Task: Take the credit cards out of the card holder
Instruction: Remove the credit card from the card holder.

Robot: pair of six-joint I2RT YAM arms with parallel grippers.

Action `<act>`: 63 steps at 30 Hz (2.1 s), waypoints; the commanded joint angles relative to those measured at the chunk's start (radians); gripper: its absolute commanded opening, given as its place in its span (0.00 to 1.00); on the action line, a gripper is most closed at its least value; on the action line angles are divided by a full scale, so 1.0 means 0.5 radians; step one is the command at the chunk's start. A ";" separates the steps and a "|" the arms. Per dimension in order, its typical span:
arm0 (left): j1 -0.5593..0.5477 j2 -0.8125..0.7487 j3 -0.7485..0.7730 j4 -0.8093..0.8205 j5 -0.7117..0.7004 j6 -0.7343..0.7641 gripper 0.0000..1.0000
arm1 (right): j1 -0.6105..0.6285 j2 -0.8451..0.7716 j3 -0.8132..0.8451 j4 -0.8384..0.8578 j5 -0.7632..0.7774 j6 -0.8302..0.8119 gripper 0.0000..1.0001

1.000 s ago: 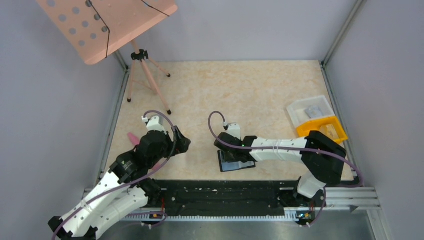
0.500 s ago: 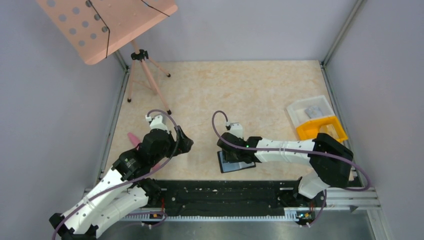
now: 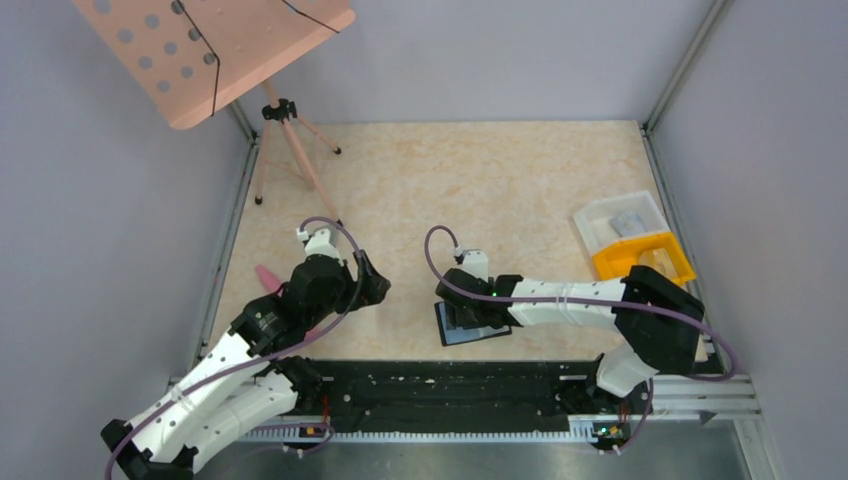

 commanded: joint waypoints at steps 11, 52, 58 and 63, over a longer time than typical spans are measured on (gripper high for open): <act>0.004 -0.026 -0.054 0.079 -0.059 -0.014 0.92 | 0.018 0.022 0.038 0.018 -0.004 0.030 0.66; 0.004 0.136 -0.249 0.397 0.456 -0.115 0.82 | 0.069 -0.067 -0.079 0.262 -0.056 0.070 0.31; -0.024 0.394 -0.373 0.812 0.779 -0.235 0.71 | -0.012 -0.312 -0.352 0.537 -0.163 0.038 0.31; -0.095 0.579 -0.401 1.065 0.804 -0.292 0.60 | -0.112 -0.474 -0.585 0.812 -0.325 0.008 0.25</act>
